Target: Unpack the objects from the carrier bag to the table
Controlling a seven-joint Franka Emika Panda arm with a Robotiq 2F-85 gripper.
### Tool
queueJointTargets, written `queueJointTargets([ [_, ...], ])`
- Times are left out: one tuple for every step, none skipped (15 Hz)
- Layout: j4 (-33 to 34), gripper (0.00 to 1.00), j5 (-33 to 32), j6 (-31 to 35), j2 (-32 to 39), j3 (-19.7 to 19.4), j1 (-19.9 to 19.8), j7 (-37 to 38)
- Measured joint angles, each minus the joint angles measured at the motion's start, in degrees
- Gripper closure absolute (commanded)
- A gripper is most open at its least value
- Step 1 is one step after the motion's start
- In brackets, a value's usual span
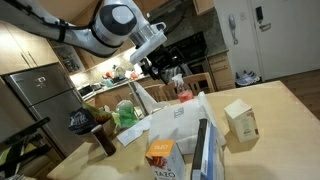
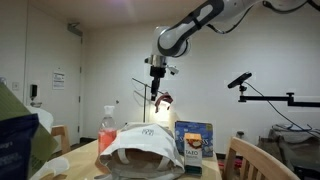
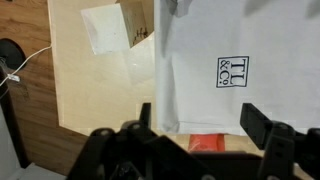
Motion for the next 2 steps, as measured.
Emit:
queueJointTargets([
  [-0.57, 0.07, 0.03, 0.22, -0.33, 0.00, -0.15, 0.04],
  [-0.92, 0.07, 0.04, 0.44, -0.36, 0.00, -0.14, 0.10],
])
